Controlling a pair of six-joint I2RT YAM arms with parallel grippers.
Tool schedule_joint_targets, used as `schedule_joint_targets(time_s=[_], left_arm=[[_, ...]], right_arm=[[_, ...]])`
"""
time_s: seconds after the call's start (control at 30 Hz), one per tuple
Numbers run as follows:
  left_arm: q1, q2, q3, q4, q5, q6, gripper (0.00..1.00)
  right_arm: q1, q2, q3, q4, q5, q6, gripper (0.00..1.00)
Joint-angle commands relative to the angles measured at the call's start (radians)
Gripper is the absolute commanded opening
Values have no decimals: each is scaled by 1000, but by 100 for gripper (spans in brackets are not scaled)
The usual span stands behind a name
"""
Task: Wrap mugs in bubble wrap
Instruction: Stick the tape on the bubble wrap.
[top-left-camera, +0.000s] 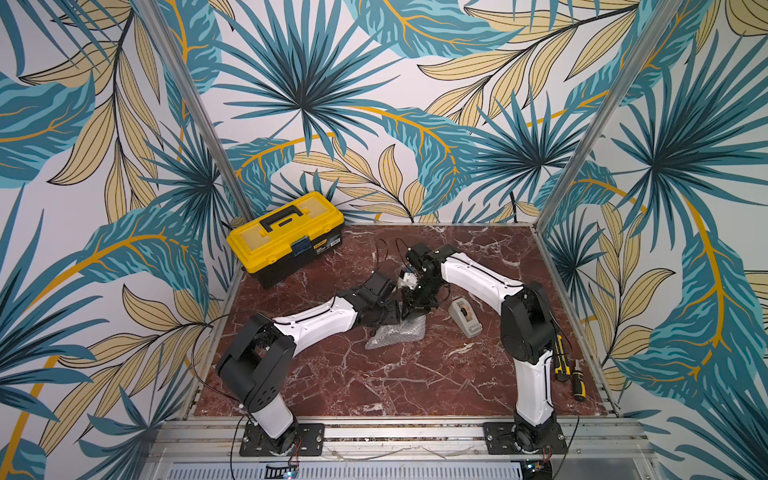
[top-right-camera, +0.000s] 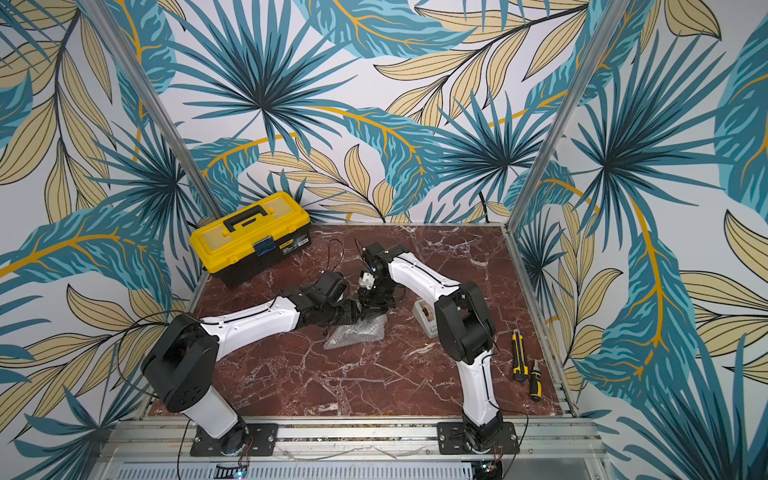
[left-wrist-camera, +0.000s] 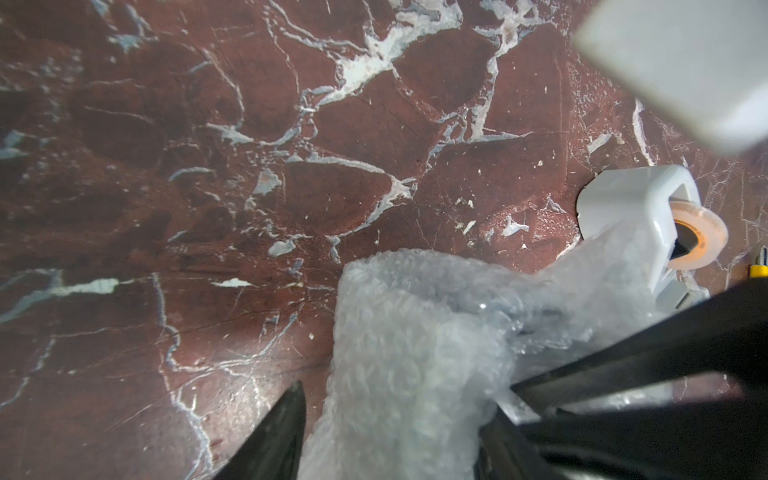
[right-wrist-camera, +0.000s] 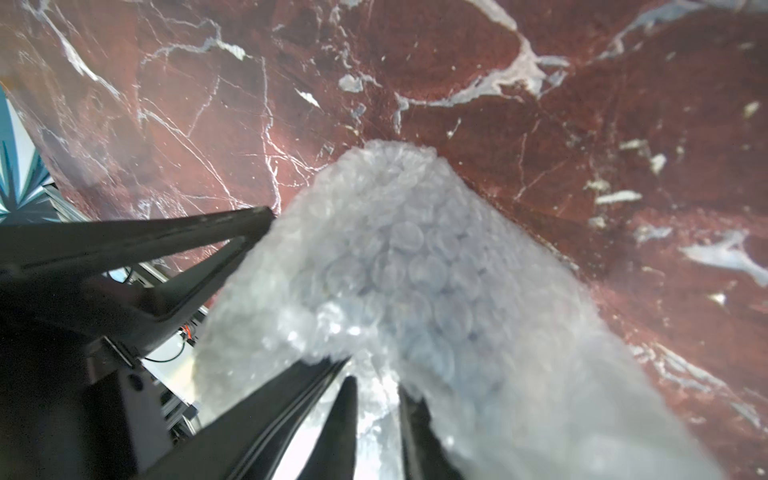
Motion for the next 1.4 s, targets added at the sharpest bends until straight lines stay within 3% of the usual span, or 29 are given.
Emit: schedule_joint_targets(time_s=[0.0, 0.3, 0.57, 0.83, 0.93, 1.03, 1.23, 1.37], left_arm=[[-3, 17, 25, 15, -20, 3, 60], [-3, 17, 25, 15, -16, 7, 59], [-2, -21, 26, 15, -5, 7, 59], [-3, -157, 0, 12, -15, 11, 75], [-3, -210, -13, -3, -44, 27, 87], [-2, -255, -23, -51, -142, 79, 100], [67, -339, -99, -47, -297, 221, 100], [167, -411, -172, 27, -363, 322, 100]], right_arm=[[4, -67, -28, -29, 42, 9, 32], [7, -145, -43, -56, 112, 17, 45], [8, -176, -57, -19, 83, 32, 44], [4, -257, -95, 44, 146, 38, 47], [-9, -298, -109, 55, 189, 17, 56], [-38, -352, -154, 86, 255, -14, 71], [-161, -479, -334, 240, 345, -67, 97], [-250, -567, -459, 356, 443, -104, 99]])
